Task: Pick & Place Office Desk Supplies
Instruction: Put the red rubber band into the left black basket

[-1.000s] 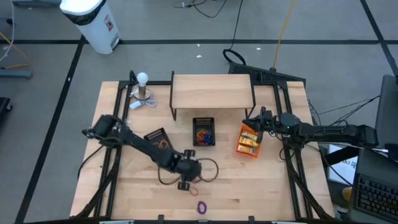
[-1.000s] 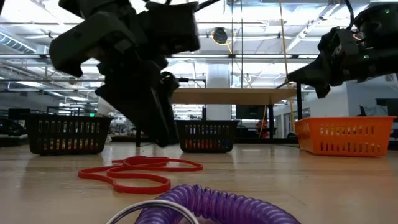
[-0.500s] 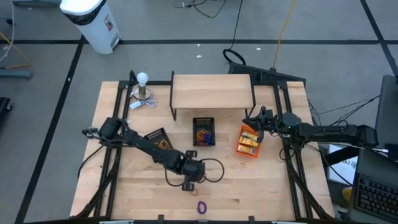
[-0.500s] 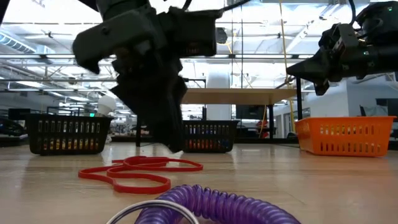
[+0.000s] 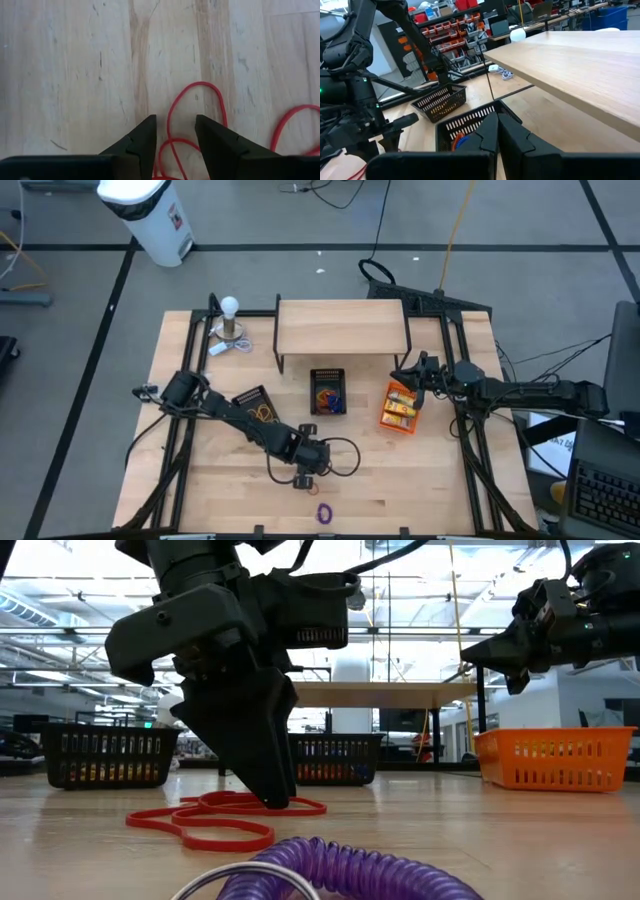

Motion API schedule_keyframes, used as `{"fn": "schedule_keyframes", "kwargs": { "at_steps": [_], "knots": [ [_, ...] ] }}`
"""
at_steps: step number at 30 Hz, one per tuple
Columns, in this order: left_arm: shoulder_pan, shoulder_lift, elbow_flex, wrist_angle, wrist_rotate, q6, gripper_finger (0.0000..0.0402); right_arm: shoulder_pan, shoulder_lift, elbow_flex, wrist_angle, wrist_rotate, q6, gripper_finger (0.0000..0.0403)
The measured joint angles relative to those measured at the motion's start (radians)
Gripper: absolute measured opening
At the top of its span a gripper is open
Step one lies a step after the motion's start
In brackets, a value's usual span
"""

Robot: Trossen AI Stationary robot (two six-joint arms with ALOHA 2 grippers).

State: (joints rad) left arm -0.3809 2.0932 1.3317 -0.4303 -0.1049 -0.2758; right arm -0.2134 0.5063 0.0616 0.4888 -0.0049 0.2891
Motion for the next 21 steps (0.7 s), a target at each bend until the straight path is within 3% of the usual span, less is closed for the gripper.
{"fn": "schedule_keyframes", "kwargs": {
  "at_steps": [3,8,15,21],
  "knots": [
    [0.004,-0.002,-0.001,-0.003,0.005,0.006,0.0112,0.0,0.0,0.0,0.005,0.001,0.02,0.0004],
    [0.017,-0.002,-0.002,0.0,0.039,0.022,0.0016,0.0,0.0,0.0,0.008,0.002,0.014,0.0004],
    [-0.017,-0.051,-0.002,0.018,-0.027,0.113,0.0003,0.0,0.0,0.0,0.007,0.002,0.014,0.0004],
    [-0.06,-0.259,-0.009,0.046,-0.111,0.218,0.0002,0.0,0.001,0.0,0.0,0.003,0.005,0.0004]
  ]
}}
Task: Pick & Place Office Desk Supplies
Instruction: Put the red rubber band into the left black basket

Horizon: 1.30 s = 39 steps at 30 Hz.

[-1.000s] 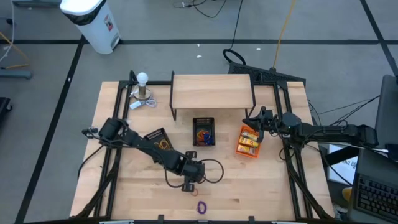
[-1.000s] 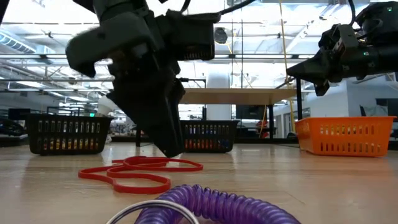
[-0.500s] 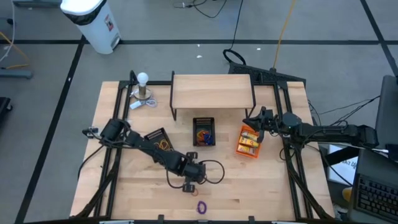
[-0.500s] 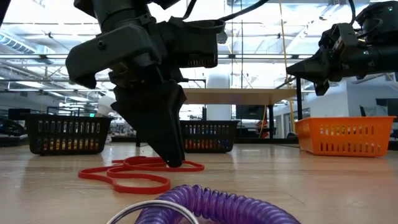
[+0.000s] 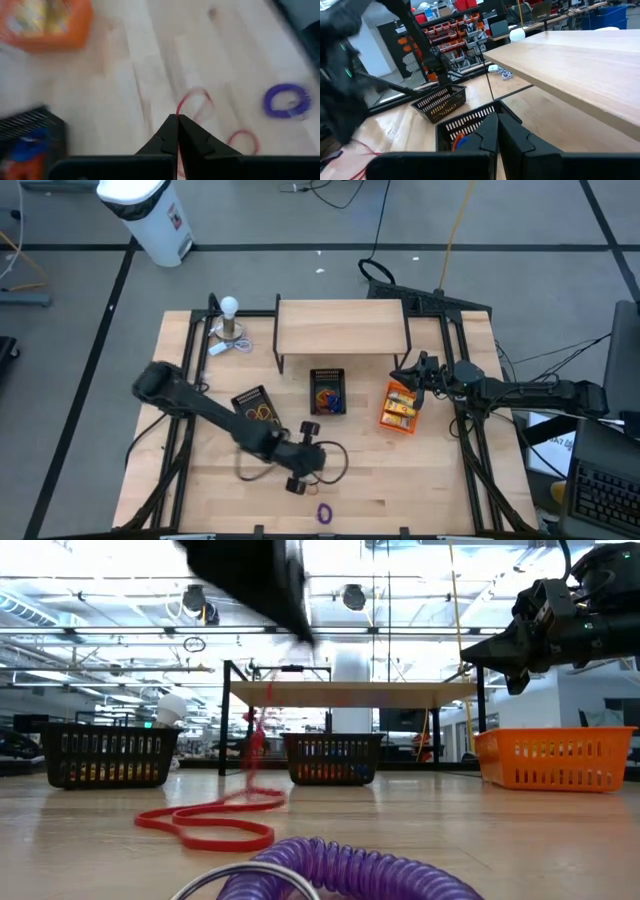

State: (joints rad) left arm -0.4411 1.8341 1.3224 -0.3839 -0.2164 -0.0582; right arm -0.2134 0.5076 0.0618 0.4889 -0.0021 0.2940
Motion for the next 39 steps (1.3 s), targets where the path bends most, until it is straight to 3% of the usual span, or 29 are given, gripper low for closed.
{"fn": "schedule_keyframes", "kwargs": {
  "at_steps": [9,12,18,26,32,39],
  "knots": [
    [-0.052,-0.397,-0.151,-0.004,-0.159,0.049,0.0002,0.0,0.0,0.0,-0.012,-0.004,-0.007,0.0004],
    [-0.087,-0.53,-0.269,0.014,-0.227,0.024,0.0002,0.0,0.0,0.0,-0.033,-0.024,-0.007,0.0004],
    [-0.191,-0.839,-0.558,0.221,-0.35,0.02,0.0001,0.0,0.0,0.0,-0.048,-0.026,-0.018,0.0004],
    [-0.311,-1.162,-0.869,0.445,-0.636,0.08,0.0001,0.0,-0.001,0.0,-0.043,-0.028,-0.021,0.0004],
    [-0.312,-1.333,-1.023,0.603,-0.555,0.285,0.0001,0.0,-0.001,0.0,-0.023,0.001,-0.021,0.0004],
    [-0.159,-1.556,-1.043,0.493,-0.48,0.338,0.0,0.0,0.0,0.0,0.002,0.03,-0.046,0.0004]
  ]
}}
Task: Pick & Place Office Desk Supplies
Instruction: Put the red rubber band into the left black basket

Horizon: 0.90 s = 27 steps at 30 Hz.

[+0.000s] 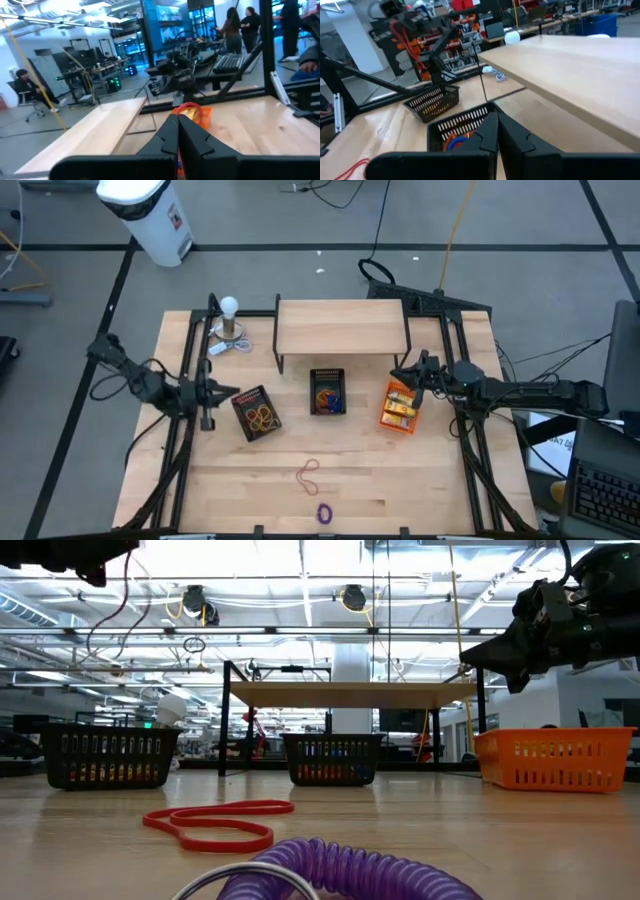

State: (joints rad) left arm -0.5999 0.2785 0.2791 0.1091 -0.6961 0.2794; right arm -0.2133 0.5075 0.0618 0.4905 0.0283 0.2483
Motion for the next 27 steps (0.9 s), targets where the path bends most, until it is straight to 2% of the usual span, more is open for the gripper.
{"fn": "schedule_keyframes", "kwargs": {
  "at_steps": [7,11,19,27],
  "knots": [
    [0.092,-0.203,-0.014,-0.168,0.198,-0.05,0.0,0.0,0.0,0.0,0.022,-0.004,-0.023,0.0004],
    [0.093,-0.274,-0.07,-0.162,0.193,-0.07,0.0,0.0,0.0,0.0,0.021,-0.005,-0.033,0.0004],
    [0.094,-0.273,-0.179,-0.109,0.185,-0.118,0.0,0.0,0.0,0.0,0.017,-0.004,-0.033,0.0004],
    [0.094,-0.273,-0.213,-0.103,0.192,-0.157,0.0,0.0,0.0,0.0,0.014,-0.004,-0.033,0.0004]
  ]
}}
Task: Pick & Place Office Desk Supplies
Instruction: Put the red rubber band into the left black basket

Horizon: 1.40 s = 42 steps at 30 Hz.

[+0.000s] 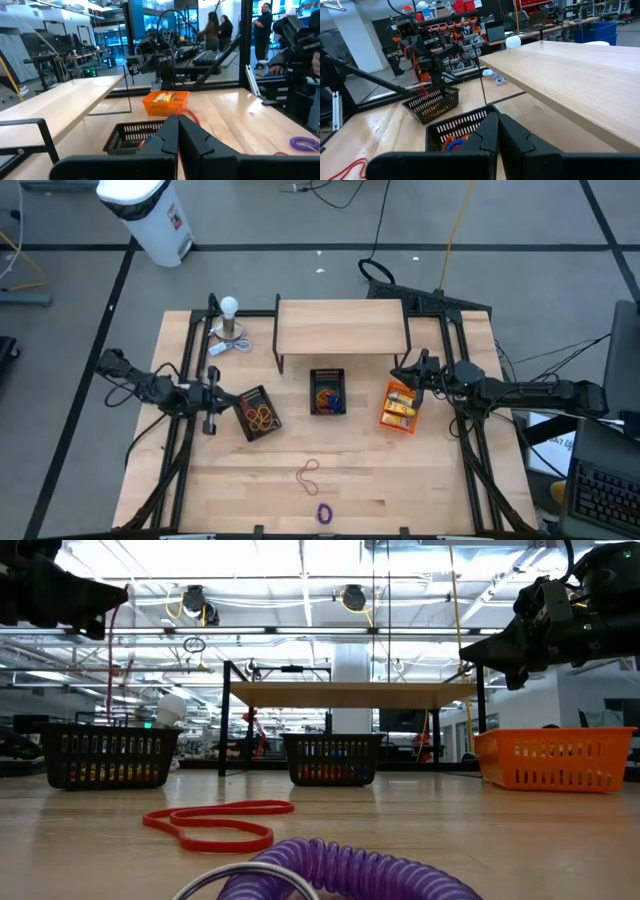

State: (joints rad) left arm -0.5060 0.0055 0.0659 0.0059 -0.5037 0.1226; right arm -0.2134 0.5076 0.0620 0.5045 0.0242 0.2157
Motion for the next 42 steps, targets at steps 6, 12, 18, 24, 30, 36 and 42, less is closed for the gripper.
{"fn": "schedule_keyframes", "kwargs": {
  "at_steps": [6,12,18,24,30,36,42],
  "knots": [
    [0.0,0.0,-0.008,0.004,0.0,-0.012,0.0,0.0,0.0,0.0,0.0,0.0,0.005,0.0004],
    [0.0,0.0,-0.008,0.025,0.0,-0.003,0.0,0.0,0.0,0.0,0.0,0.0,0.007,0.0004],
    [0.0,0.001,-0.006,0.182,0.006,-0.013,0.0,0.0,0.0,0.0,0.0,0.0,0.005,0.0004],
    [0.0,0.055,0.152,0.117,-0.045,-0.05,0.0,-0.002,0.0,0.0,0.01,0.005,0.004,0.0004],
    [0.0,0.292,0.359,-0.114,-0.142,-0.115,0.0,-0.001,0.0,0.0,0.022,0.005,0.004,0.0004],
    [0.0,0.544,0.512,-0.334,-0.137,-0.216,0.0,-0.001,0.0,0.0,0.021,0.005,0.004,0.0004],
    [0.0,0.724,0.584,-0.471,-0.068,-0.317,0.0,-0.001,0.0,0.0,0.021,0.005,0.004,0.0004]
  ]
}}
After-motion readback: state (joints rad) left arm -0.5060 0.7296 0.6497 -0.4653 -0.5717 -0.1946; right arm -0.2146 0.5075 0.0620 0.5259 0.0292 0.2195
